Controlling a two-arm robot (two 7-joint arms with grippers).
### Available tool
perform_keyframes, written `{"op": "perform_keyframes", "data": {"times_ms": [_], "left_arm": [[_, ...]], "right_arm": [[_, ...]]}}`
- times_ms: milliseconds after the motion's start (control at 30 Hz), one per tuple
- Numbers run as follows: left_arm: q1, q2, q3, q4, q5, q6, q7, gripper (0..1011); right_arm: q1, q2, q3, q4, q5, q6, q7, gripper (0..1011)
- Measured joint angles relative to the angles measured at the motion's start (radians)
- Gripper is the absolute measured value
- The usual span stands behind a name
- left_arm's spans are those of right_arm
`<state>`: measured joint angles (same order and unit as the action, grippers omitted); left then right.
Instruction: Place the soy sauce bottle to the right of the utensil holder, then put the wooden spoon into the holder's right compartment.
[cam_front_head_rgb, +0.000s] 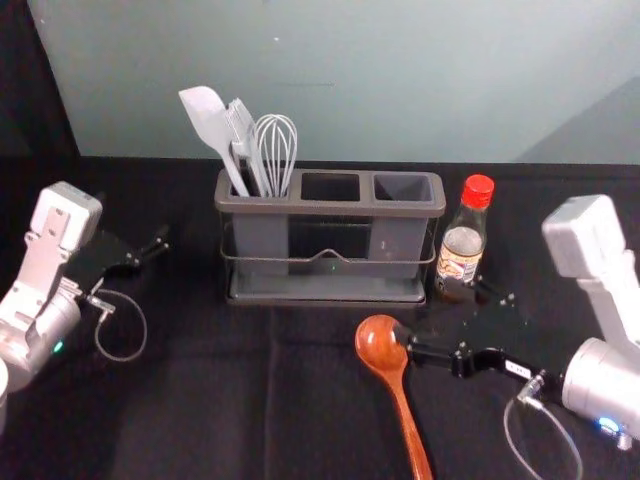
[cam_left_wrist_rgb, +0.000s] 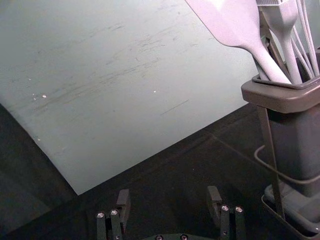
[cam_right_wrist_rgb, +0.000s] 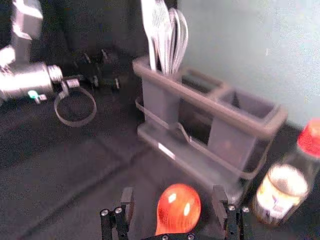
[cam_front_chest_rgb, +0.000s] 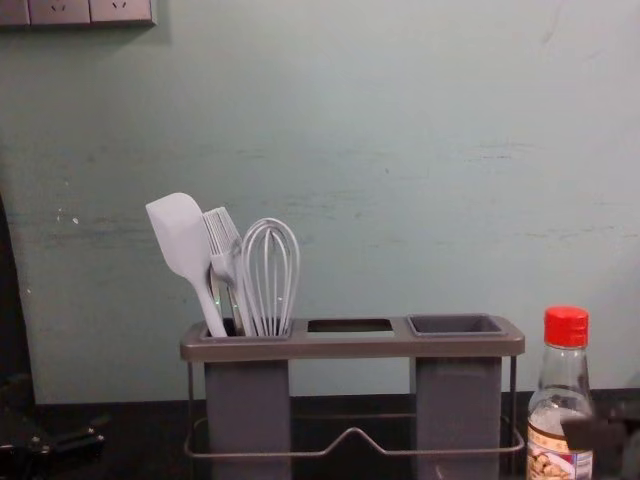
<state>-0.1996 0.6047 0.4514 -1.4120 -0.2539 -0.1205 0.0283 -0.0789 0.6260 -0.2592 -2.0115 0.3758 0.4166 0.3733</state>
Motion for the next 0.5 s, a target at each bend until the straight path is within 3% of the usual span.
{"op": "perform_keyframes", "data": {"times_ms": [33,133,233,333,367,500], "left_arm": [[0.000,0.000,0.000,0.000,0.000,0.000,0.000,1005],[0.000,0.000,0.000,0.000,0.000,0.000,0.000,1005],[0.000,0.000,0.000,0.000,0.000,0.000,0.000,1005],[0.000,0.000,0.000,0.000,0.000,0.000,0.000,1005],[0.000,0.000,0.000,0.000,0.000,0.000,0.000,1005],[0.000,0.000,0.000,0.000,0.000,0.000,0.000,1005]], "right_arm": [[0.006,0.001,-0.003,-0.004,0.003,0.028,-0.005,1003],[0.053,0.002,-0.024,-0.018,0.028,0.212,-0.036,1002],[0.094,0.001,-0.043,-0.025,0.043,0.336,-0.048,1002],[0.130,0.000,-0.061,-0.026,0.051,0.417,-0.048,1003],[0.155,0.001,-0.078,-0.026,0.052,0.467,-0.048,1002],[0.218,0.001,-0.130,-0.019,0.030,0.562,-0.041,1003]]}}
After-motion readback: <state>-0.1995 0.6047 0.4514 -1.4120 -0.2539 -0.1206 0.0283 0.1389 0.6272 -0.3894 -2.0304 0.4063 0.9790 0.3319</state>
